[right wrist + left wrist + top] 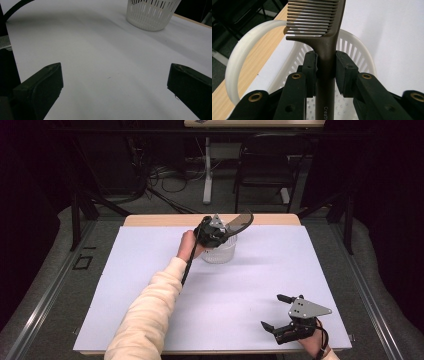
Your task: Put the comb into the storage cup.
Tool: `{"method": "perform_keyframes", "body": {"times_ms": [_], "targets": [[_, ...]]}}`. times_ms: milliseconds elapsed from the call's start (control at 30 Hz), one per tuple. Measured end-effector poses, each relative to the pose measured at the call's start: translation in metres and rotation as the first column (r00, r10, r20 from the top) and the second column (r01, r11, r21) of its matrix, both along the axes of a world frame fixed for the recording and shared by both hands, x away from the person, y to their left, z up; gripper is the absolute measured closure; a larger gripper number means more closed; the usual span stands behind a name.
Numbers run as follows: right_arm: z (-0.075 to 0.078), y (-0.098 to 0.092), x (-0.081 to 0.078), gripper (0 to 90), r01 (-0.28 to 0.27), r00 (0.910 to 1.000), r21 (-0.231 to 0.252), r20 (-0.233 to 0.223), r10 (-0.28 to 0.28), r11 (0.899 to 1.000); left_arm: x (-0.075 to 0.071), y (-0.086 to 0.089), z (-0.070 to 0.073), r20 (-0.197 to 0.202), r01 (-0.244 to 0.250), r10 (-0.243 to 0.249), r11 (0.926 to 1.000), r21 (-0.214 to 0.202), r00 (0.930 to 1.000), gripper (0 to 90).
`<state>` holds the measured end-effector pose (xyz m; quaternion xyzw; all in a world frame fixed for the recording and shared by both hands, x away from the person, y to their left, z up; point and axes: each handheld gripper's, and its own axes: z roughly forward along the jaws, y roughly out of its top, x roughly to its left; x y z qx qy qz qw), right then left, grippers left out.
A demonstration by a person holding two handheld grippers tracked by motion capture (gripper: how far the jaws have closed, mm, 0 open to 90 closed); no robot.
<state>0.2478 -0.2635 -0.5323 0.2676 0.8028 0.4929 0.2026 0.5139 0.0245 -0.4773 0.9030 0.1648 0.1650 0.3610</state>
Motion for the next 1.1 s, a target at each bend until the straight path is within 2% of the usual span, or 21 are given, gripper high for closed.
{"method": "perform_keyframes", "body": {"times_ms": [600,833,967,1033,1100], "targets": [[0.0001,-0.0002,-0.0001,0.0,0.001,1.0,-0.001,-0.001,-0.001,1.0,0.0013,-0.0022,-0.0041,-0.008,-0.005,0.005,0.9998,0.021,1.0,71.7],[0.0001,-0.0002,-0.0002,0.0,0.001,1.0,0.001,-0.001,-0.001,1.0,0.0012,-0.003,-0.0064,-0.026,-0.002,0.003,0.9996,0.029,0.9997,71.0],[0.0002,-0.0005,-0.0002,0.0,0.001,1.0,0.002,-0.001,-0.001,1.0,-0.003,-0.002,-0.0053,-0.016,-0.007,0.007,1.0,0.001,0.9998,62.6],[0.0001,-0.0004,0.0,0.0,0.001,1.0,0.0,-0.002,-0.001,1.0,-0.0055,-0.0006,-0.0028,-0.012,-0.001,0.001,1.0,0.005,0.9999,58.8],[0.0002,-0.0002,0.0001,0.0,0.001,1.0,0.001,-0.001,-0.001,1.0,-0.0073,0.0005,-0.0003,-0.016,-0.009,0.009,1.0,-0.003,0.9998,50.4]]}}
